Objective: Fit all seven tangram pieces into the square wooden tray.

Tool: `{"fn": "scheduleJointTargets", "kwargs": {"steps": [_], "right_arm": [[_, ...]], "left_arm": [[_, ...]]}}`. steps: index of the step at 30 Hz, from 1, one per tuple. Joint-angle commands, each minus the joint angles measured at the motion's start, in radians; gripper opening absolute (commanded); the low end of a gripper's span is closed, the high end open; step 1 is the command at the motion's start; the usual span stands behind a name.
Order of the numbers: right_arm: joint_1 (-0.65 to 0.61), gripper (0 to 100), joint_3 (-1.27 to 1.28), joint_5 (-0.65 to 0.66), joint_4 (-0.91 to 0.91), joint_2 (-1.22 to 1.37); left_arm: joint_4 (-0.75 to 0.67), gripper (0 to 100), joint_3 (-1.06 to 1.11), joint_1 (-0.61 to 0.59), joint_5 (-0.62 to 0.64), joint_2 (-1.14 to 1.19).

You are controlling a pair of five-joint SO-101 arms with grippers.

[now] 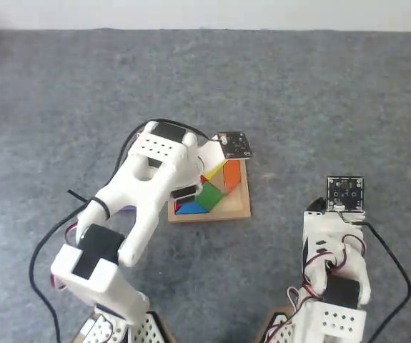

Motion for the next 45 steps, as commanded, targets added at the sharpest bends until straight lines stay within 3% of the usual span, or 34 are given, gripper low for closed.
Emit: {"fn": "scheduleJointTargets", "kwargs": {"steps": [1,4,8,11,16,23,30,33,38,45], "right_arm": [[0.008,3.2,0.017,0.011,-0.002,-0.018],[0.008,3.2,0.017,0.011,-0.001,-0.018],[0.008,3.2,0.017,0.011,-0.002,-0.018],[0.008,3.2,0.017,0.011,-0.001,-0.018],[0.008,3.2,0.017,0.011,-0.001,-0.018],[0.008,3.2,0.017,0.011,0.001,-0.018],[0.008,3.2,0.017,0.011,0.002,-0.018],[0.008,3.2,0.017,0.011,0.002,-0.018],[0.008,3.2,0.017,0.011,0.002,-0.018],[0.008,3.2,0.017,0.011,0.001,-0.018]], "left_arm": [[-0.040,9,-0.045,-0.035,0.064,-0.061],[-0.055,9,-0.090,-0.146,0.232,-0.058],[-0.021,9,-0.107,-0.325,0.614,-0.057],[0.063,11,-0.096,-0.416,0.730,-0.057],[0.089,21,0.001,-0.491,0.710,-0.057],[-0.049,21,0.157,-0.494,0.680,-0.057],[-0.115,21,0.140,-0.545,0.678,0.032],[-0.138,21,0.064,-0.563,0.678,0.164],[-0.009,21,-0.200,-0.589,0.677,0.311],[0.106,21,-0.484,-0.644,0.677,0.296]]}}
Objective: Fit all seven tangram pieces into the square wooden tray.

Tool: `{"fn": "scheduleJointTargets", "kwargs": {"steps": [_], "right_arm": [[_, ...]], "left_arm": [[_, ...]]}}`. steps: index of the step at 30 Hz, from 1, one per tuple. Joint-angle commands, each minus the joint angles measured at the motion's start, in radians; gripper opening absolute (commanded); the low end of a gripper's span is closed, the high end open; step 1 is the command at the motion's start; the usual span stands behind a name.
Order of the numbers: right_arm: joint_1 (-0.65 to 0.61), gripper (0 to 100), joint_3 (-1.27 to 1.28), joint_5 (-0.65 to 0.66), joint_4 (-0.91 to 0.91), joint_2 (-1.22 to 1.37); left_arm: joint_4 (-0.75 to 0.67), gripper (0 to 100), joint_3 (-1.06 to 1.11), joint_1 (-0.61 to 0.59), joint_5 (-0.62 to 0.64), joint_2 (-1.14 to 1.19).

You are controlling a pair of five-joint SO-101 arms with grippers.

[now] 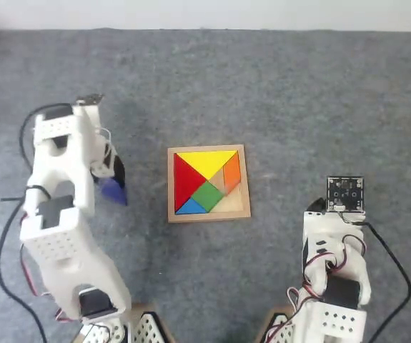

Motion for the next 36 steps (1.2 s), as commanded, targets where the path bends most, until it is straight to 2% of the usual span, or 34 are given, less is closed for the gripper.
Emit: {"fn": "scheduleJointTargets", "kwargs": {"steps": [1,14,22,29,32,36], "right_arm": [[0.008,3.2,0.017,0.011,0.001,-0.018],[0.007,3.2,0.017,0.011,0.001,-0.018],[0.007,3.2,0.017,0.011,-0.001,-0.018],[0.007,3.2,0.017,0.011,-0.001,-0.018],[0.007,3.2,0.017,0.011,-0.004,-0.018],[0.007,3.2,0.017,0.011,-0.002,-0.018]], "left_arm": [[0.028,21,-0.147,-0.031,-0.008,-0.021],[0.069,21,-0.147,-0.020,-0.044,0.218],[0.068,19,-0.096,0.025,-0.038,0.190],[0.066,19,-0.041,-0.077,0.052,-0.117],[0.048,19,0.130,-0.115,0.087,-0.310],[-0.077,19,0.435,-0.118,0.084,-0.566]]}}
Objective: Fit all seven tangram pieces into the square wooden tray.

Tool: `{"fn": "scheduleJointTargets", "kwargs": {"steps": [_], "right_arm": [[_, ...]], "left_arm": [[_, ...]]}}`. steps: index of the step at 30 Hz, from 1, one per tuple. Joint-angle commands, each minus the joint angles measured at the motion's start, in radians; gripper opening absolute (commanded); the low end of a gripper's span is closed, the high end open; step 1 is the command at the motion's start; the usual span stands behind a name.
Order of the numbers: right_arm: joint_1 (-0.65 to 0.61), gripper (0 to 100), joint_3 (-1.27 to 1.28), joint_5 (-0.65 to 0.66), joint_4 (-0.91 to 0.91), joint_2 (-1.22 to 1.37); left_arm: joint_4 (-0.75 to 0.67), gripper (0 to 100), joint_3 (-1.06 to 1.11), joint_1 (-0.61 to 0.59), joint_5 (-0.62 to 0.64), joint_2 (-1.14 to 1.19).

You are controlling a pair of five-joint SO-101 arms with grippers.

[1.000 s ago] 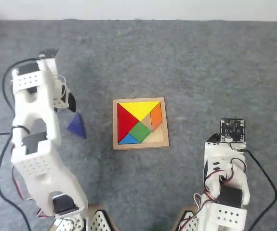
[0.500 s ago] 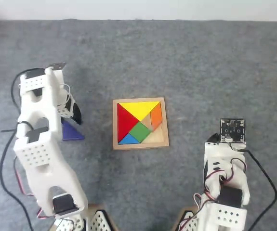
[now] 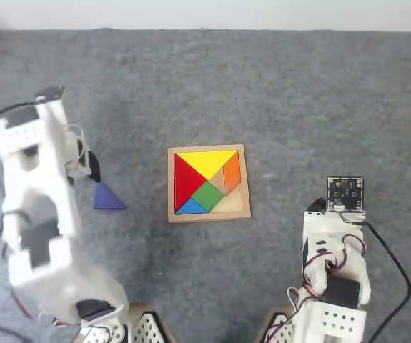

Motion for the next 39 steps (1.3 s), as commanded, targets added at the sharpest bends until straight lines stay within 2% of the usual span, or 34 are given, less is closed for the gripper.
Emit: {"fn": "scheduleJointTargets", "kwargs": {"steps": [1,3,6,16,26,29,33,39], "right_arm": [[0.007,3.2,0.017,0.011,-0.002,-0.018],[0.007,3.2,0.017,0.011,0.001,-0.018],[0.007,3.2,0.017,0.011,0.002,-0.018],[0.008,3.2,0.017,0.011,0.002,-0.018],[0.008,3.2,0.017,0.011,0.001,-0.018],[0.008,3.2,0.017,0.011,0.001,-0.018],[0.008,3.2,0.017,0.011,0.001,-0.018],[0.007,3.2,0.017,0.011,-0.002,-0.018]], "left_arm": [[-0.129,19,0.263,0.011,0.009,-0.267],[-0.201,19,0.363,0.044,0.009,-0.307],[-0.232,19,0.392,0.084,0.023,-0.272],[-0.269,19,0.236,0.086,0.092,0.140],[-0.262,19,0.185,0.091,0.084,0.146],[-0.230,19,0.179,0.083,0.074,0.132],[-0.235,19,0.193,-0.008,0.074,-0.025],[-0.244,19,0.433,-0.026,0.009,-0.315]]}}
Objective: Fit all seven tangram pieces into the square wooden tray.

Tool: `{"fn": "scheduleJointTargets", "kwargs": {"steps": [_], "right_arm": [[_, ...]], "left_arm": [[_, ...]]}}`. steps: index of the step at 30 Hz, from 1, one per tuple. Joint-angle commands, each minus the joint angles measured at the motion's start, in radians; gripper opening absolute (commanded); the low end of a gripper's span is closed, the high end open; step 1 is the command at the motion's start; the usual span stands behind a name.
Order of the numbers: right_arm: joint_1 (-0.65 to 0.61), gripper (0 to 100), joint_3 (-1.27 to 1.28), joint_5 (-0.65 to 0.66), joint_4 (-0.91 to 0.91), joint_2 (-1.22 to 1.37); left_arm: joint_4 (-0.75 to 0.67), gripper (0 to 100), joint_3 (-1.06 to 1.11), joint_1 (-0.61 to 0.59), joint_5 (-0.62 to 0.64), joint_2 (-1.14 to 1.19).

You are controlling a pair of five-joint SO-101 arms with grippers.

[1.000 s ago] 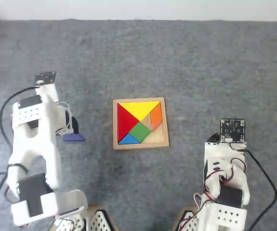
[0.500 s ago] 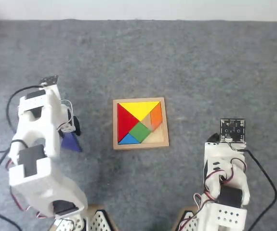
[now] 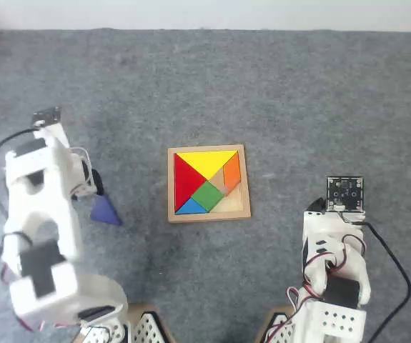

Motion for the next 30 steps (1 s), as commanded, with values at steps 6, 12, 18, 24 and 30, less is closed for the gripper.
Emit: {"fn": "scheduleJointTargets", "kwargs": {"steps": [6,12,18,24,30], "right_arm": [[0.007,3.2,0.017,0.011,0.002,-0.018],[0.007,3.2,0.017,0.011,0.002,-0.018],[0.007,3.2,0.017,0.011,0.001,-0.018],[0.008,3.2,0.017,0.011,0.001,-0.018],[0.008,3.2,0.017,0.011,-0.001,-0.018]], "left_arm": [[-0.057,19,0.134,-0.006,-0.025,-0.166],[-0.152,18,0.134,-0.005,-0.003,0.029],[-0.120,18,0.096,0.064,0.005,0.100],[-0.118,18,0.094,0.130,-0.002,0.101],[-0.110,12,0.099,0.137,-0.029,0.103]]}}
